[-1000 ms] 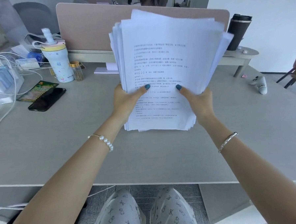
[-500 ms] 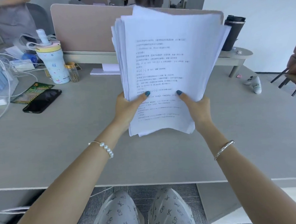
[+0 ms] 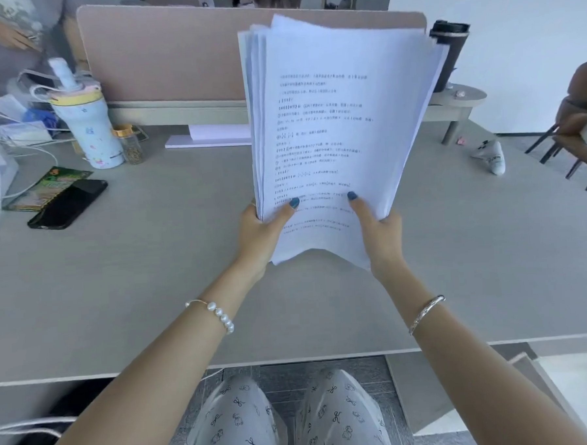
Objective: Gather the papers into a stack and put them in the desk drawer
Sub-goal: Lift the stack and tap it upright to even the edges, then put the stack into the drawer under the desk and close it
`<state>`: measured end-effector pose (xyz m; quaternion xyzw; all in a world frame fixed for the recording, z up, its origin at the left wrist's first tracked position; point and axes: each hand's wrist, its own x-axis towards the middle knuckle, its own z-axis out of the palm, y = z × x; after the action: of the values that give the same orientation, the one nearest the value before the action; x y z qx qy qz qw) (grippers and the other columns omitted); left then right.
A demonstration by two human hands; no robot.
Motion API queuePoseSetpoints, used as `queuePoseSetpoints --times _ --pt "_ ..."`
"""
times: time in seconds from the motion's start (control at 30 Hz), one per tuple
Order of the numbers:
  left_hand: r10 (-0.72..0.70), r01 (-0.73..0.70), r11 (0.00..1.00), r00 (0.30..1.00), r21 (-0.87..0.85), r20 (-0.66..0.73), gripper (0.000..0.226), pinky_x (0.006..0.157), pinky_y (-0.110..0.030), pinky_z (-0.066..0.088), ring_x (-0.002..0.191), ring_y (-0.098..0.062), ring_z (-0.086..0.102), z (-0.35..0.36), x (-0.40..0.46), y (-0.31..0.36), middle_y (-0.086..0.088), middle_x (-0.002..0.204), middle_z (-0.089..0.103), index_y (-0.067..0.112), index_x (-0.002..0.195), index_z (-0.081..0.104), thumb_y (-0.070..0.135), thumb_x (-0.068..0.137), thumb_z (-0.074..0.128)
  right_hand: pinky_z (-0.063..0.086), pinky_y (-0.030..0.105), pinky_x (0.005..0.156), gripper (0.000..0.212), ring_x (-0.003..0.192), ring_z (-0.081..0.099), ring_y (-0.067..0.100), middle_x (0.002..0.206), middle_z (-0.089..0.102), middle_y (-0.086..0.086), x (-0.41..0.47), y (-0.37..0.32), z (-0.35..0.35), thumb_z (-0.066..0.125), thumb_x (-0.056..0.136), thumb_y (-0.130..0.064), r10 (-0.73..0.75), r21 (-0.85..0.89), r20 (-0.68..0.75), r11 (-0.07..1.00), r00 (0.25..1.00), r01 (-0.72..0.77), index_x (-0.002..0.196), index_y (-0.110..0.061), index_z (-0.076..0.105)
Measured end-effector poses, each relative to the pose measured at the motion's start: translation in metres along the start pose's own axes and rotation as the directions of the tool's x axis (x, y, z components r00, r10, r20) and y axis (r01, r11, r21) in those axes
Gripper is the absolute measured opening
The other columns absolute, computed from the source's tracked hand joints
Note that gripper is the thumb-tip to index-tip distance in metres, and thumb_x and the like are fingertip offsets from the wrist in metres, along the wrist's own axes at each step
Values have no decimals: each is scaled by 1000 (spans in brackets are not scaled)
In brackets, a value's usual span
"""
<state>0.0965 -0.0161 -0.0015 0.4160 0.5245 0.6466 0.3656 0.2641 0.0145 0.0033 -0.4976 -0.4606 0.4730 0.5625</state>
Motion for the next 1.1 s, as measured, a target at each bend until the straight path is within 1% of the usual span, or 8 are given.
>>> queuePoseSetpoints --times 0.13,0.27,0.4,0.53,0.63,0.77,0.9,1.1 --pt "-38 37 998 999 42 24 25 72 -18 53 86 -6 66 10 0 -5 14 91 68 23 103 65 28 79 72 53 29 70 13 80 65 16 84 68 -8 -3 6 -17 66 83 -39 35 -40 28 999 999 -34 85 -27 65" --pt "-23 18 997 997 72 72 21 66 -16 51 80 -3 63 34 -7 -4 13 86 66 21 98 64 25 79 71 44 32 69 33 75 54 16 81 57 2 -8 2 -46 61 87 -36 10 -62 -35 998 999 -13 84 -3 63" --pt "-20 15 999 986 31 165 28 62 -12 52 79 -4 65 70 -20 1 11 86 68 15 105 66 24 80 70 48 23 63 12 78 59 17 87 62 0 -9 -16 -93 57 91 -27 -50 -96 -65 994 997 44 87 -18 63" --pt "-72 79 997 964 -16 257 25 75 -27 55 84 -12 67 115 -35 4 8 87 70 15 103 67 24 80 71 53 30 81 29 98 65 18 110 67 0 -16 -32 -155 59 89 -28 -126 -118 -93 986 988 115 116 -15 59" --pt "-88 105 994 934 -30 346 16 75 -29 55 83 -13 67 153 -50 5 7 86 70 19 94 67 23 79 72 55 26 76 14 86 67 5 100 67 -11 -29 -48 -203 57 93 -19 -181 -144 -133 976 974 162 104 -28 59" --pt "-104 143 989 867 -44 488 17 67 -21 54 77 -5 67 202 -82 5 8 88 70 21 95 67 21 79 71 54 16 65 23 76 68 -5 98 67 -14 -52 -64 -268 54 94 -11 -210 -215 -173 962 962 171 107 -30 58" --pt "-109 156 987 803 -31 586 29 76 -25 55 86 -9 67 244 -111 1 5 97 70 14 106 61 20 80 70 54 16 63 21 71 67 -3 95 66 -7 -81 -68 -331 53 94 -7 -181 -237 -243 964 953 122 105 -23 59" --pt "-112 54 993 719 105 686 28 75 -30 48 81 -13 63 303 -135 -11 -1 91 69 14 106 57 23 82 67 56 35 86 28 101 65 24 120 65 11 -123 -58 -411 58 91 -13 -101 -245 -344 969 933 14 119 -13 60"
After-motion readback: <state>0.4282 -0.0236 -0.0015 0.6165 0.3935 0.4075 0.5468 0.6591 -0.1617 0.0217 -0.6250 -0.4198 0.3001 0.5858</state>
